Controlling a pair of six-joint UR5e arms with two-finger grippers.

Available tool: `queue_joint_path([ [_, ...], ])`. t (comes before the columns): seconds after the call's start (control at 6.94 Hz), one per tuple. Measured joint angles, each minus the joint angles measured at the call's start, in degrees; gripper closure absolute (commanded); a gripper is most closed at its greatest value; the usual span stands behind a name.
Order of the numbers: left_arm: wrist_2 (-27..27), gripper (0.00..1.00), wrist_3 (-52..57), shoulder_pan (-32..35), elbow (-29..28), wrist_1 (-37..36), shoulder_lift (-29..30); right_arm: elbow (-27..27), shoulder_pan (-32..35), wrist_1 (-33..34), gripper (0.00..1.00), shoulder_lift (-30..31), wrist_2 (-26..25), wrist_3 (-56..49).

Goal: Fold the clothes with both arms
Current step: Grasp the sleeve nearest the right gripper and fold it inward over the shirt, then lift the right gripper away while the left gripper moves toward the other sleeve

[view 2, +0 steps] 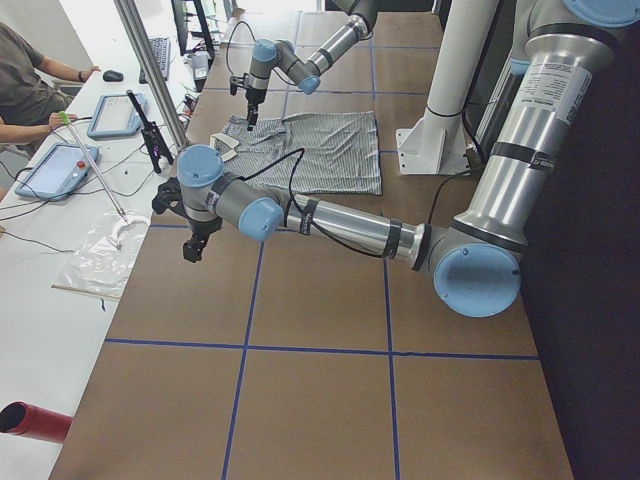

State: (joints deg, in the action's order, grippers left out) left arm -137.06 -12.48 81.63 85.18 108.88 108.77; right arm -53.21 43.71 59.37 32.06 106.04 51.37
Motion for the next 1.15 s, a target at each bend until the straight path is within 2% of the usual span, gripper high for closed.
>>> queue_joint_path([
  [0.14, 1.7, 0.0, -7.8, -3.2, -0.2, 2.8, 1.4, -0.8, 1.3, 0.8, 0.0, 0.3, 2.7, 0.5],
  [0.29, 6.3, 0.0, -19.9, -8.2, -0.3, 7.2, 3.1, -4.1, 2.9, 3.9, 0.0, 2.0, 6.9, 0.9],
  [0.43, 12.6, 0.0, -31.4, -13.9, -0.5, 10.8, 4.4, -10.7, 4.2, 10.2, 0.0, 5.3, 10.2, 0.9],
  [0.58, 18.7, 0.0, -39.6, -18.8, -1.3, 12.5, 6.3, -17.9, 5.4, 16.8, 0.0, 8.6, 13.2, 0.7],
  [0.72, 24.2, 0.0, -45.5, -23.1, -3.8, 13.2, 8.9, -22.8, 6.6, 20.9, 0.0, 11.1, 16.6, 0.5],
  [0.87, 29.3, 0.0, -49.9, -26.7, -7.1, 14.3, 11.2, -24.9, 7.3, 22.4, 0.0, 12.4, 18.9, 0.4],
  [1.15, 34.3, 0.0, -55.8, -32.1, -10.9, 17.1, 12.6, -25.7, 7.7, 22.8, 0.0, 13.3, 20.0, 0.6],
])
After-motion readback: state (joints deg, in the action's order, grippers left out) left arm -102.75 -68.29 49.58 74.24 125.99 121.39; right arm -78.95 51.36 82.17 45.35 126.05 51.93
